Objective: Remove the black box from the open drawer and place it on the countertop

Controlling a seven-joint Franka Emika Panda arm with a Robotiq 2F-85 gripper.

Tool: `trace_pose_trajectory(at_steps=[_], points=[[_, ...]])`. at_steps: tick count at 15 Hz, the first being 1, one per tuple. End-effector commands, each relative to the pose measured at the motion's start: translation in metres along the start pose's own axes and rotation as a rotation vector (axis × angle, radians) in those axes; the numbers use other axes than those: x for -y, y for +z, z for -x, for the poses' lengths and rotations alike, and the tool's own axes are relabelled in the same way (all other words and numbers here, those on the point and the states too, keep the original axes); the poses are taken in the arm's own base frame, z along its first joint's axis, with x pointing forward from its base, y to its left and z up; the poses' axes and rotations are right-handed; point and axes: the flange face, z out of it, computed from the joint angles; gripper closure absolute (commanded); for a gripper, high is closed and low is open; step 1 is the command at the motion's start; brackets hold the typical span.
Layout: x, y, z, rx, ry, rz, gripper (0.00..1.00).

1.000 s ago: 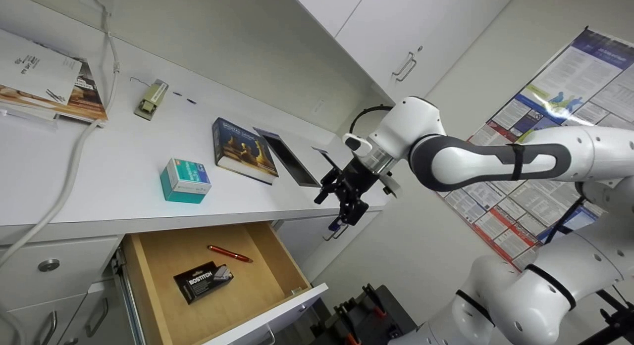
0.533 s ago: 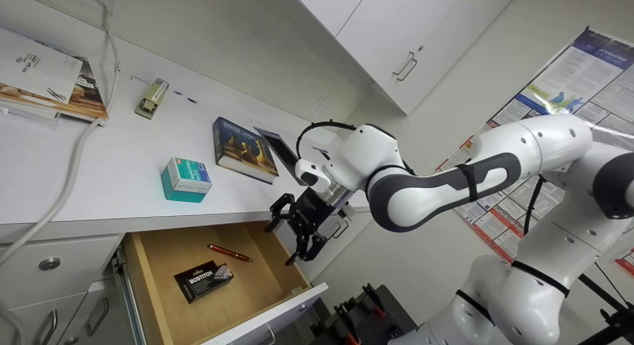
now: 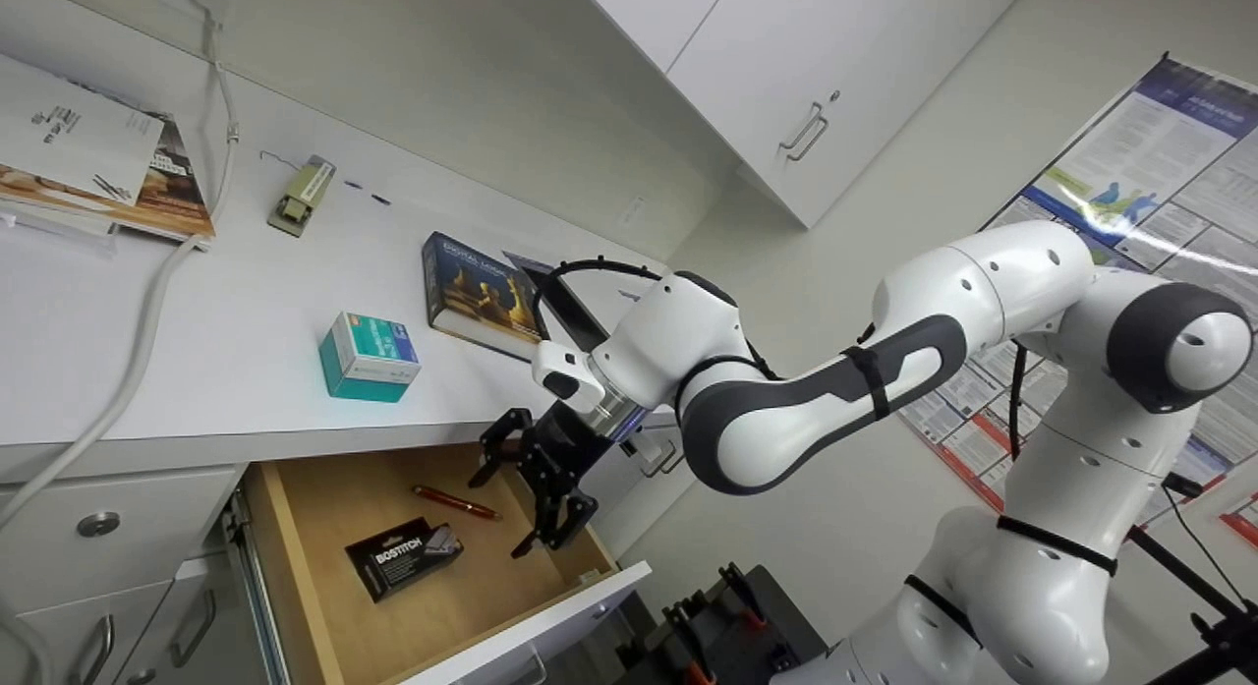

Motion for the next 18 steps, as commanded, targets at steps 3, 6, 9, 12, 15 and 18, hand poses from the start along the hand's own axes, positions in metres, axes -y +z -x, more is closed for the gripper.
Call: trace_pose_trajectory(at_steps=[3, 6, 9, 12, 15, 18], points=[[-0.002, 0.003, -0.001, 0.003, -0.007, 0.008, 0.00], [-0.002, 0.018, -0.002, 0.041, -0.071, 0.046, 0.00], [-0.006, 0.033, -0.002, 0.052, -0.110, 0.069, 0.00], [-0.012, 0.049, -0.005, 0.047, -0.145, 0.085, 0.00], [-0.020, 0.065, -0.010, 0.037, -0.172, 0.089, 0.00], [-0.029, 0.083, -0.014, 0.034, -0.180, 0.080, 0.00]])
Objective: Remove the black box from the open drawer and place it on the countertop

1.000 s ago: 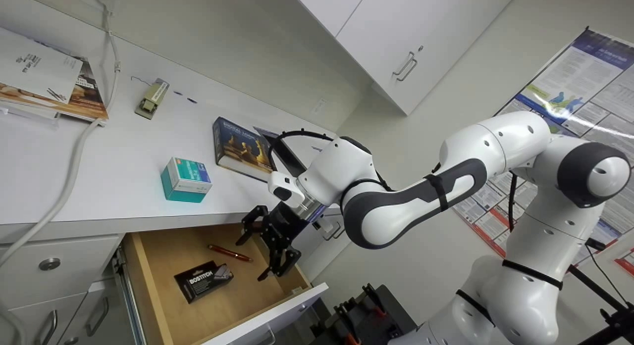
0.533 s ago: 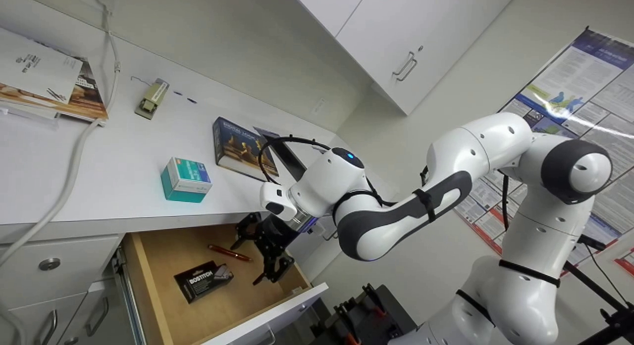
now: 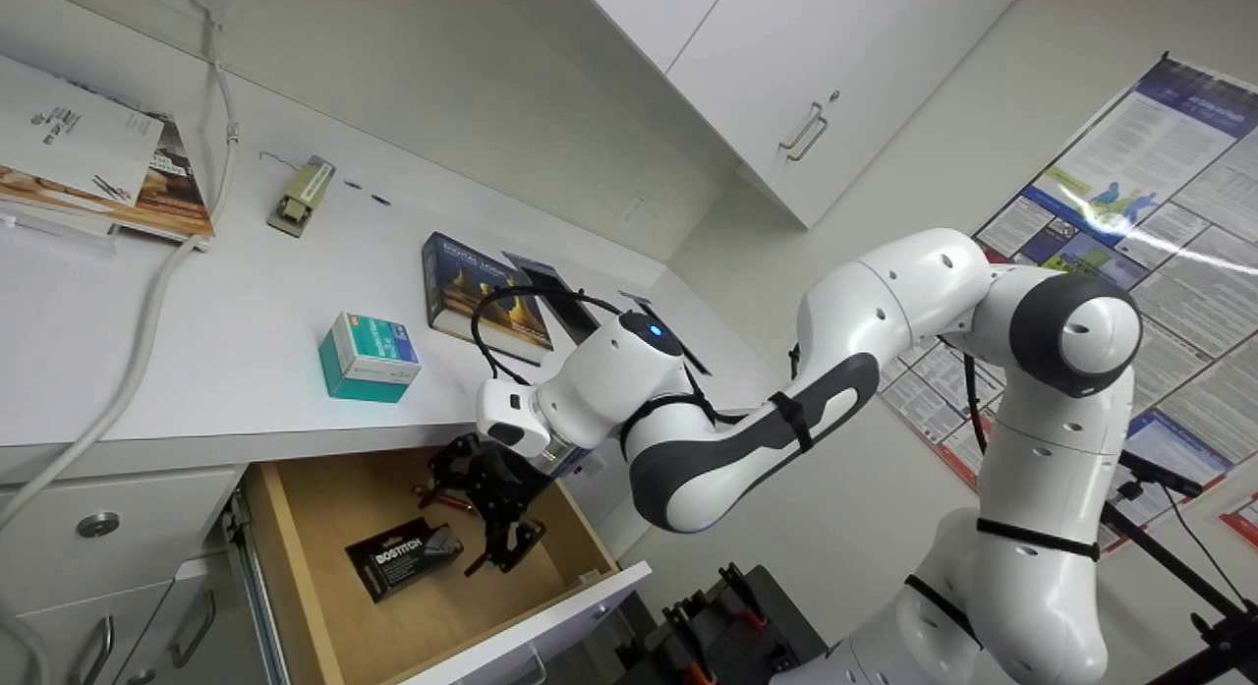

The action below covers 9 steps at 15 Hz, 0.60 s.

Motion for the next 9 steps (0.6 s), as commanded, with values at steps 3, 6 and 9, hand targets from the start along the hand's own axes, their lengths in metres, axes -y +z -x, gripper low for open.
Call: trace_pose_trajectory(at_steps=[3, 6, 9], points=[[-0.020, 0.032, -0.009, -0.014, 0.000, 0.013, 0.00], [-0.025, 0.044, -0.010, -0.013, -0.001, 0.010, 0.00], [-0.028, 0.052, -0.013, -0.014, -0.003, 0.008, 0.28]])
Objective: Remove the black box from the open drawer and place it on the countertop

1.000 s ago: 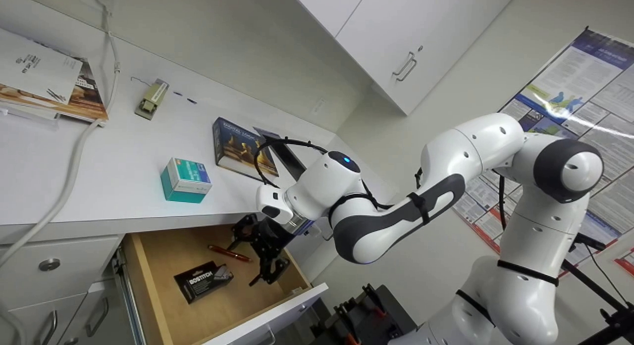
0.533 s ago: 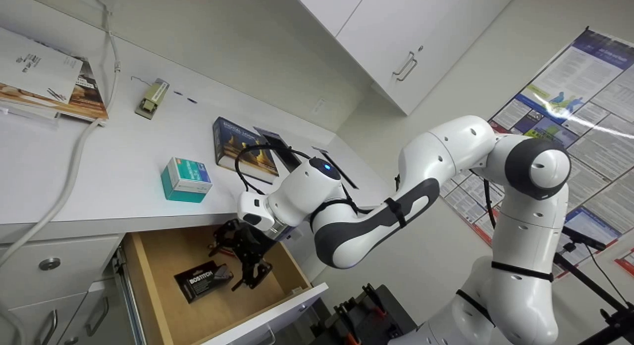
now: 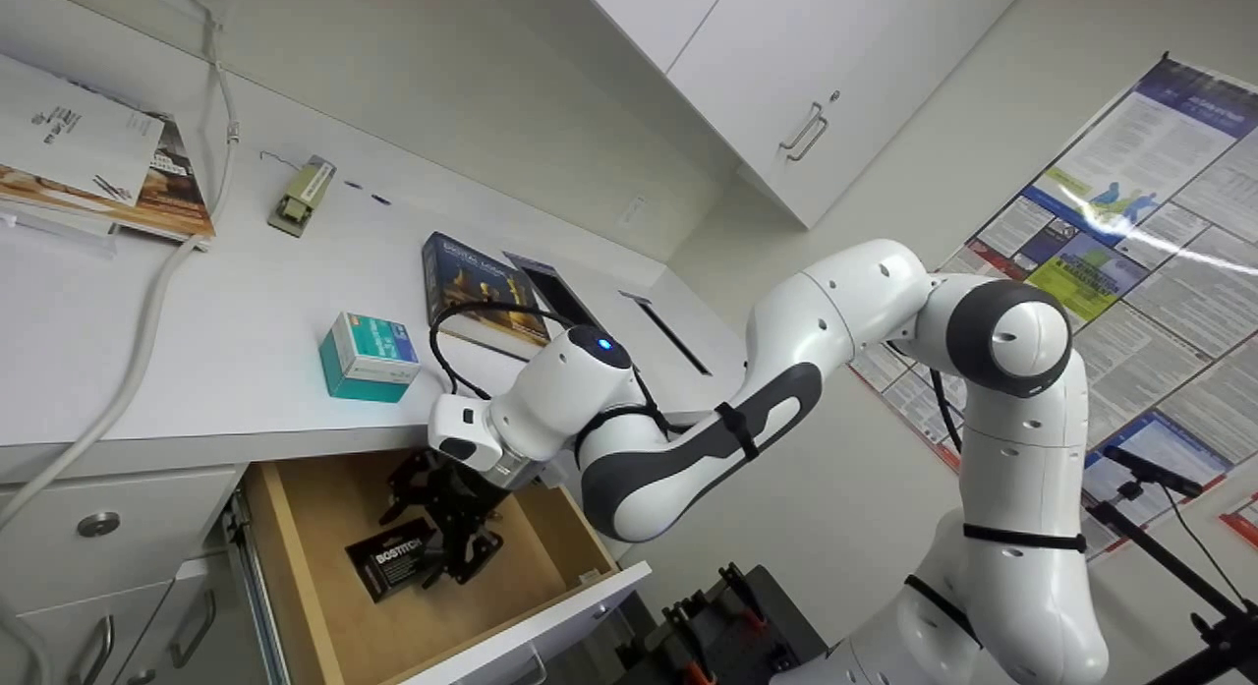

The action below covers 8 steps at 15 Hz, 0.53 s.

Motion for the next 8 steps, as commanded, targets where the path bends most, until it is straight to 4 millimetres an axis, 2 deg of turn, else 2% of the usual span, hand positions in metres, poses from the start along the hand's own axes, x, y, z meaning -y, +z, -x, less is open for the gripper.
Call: trace_pose_trajectory(at_steps=[1, 7, 8], points=[[-0.0080, 0.0071, -0.0063, -0.005, 0.004, 0.025, 0.34], [-0.0128, 0.0070, -0.0103, -0.009, 0.003, 0.035, 0.81], [-0.0135, 0.0069, -0.0108, -0.009, 0.003, 0.036, 0.81]])
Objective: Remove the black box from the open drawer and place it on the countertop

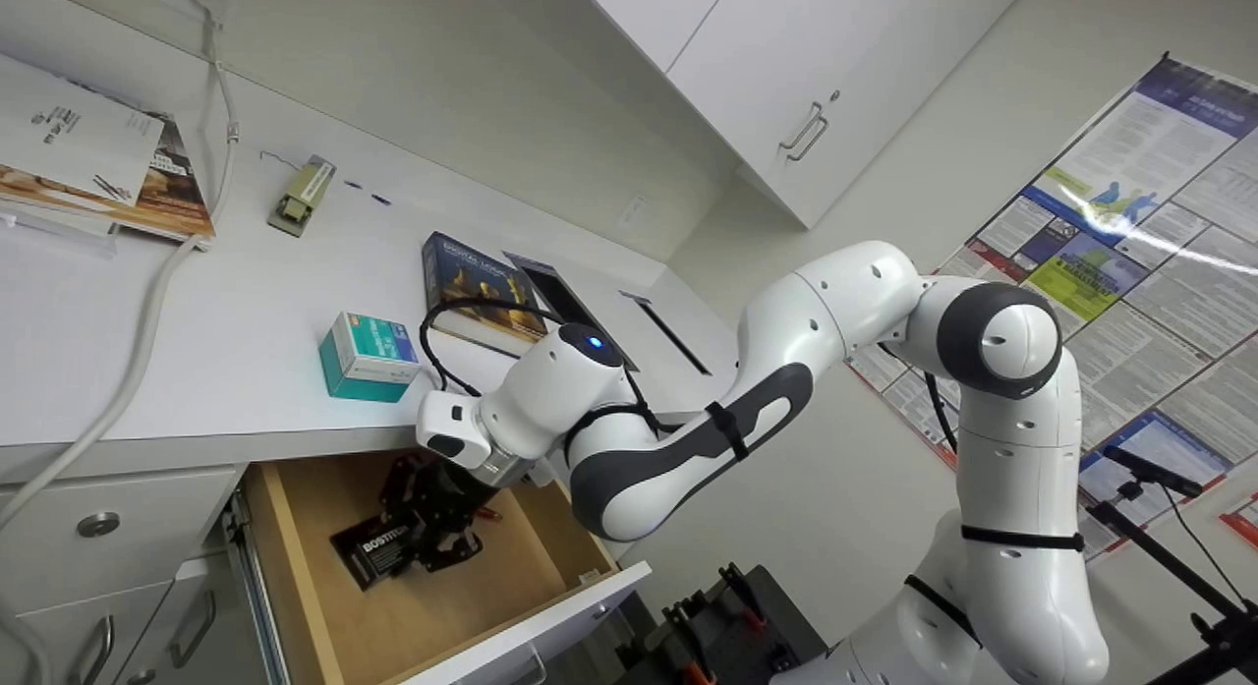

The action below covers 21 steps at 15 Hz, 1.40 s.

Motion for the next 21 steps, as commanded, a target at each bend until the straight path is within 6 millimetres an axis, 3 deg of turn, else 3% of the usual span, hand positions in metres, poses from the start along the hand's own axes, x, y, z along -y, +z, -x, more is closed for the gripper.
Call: trace_pose_trajectory(at_steps=[1, 4, 11, 16, 21], points=[[-0.005, 0.003, -0.004, 0.002, 0.009, 0.023, 0.81], [-0.002, -0.003, -0.008, -0.003, 0.025, 0.022, 0.81], [0.033, -0.045, -0.041, 0.014, 0.241, 0.083, 0.81], [0.046, -0.095, -0.055, 0.058, 0.335, 0.205, 0.81], [0.046, -0.163, -0.038, 0.063, 0.436, 0.360, 0.81]])
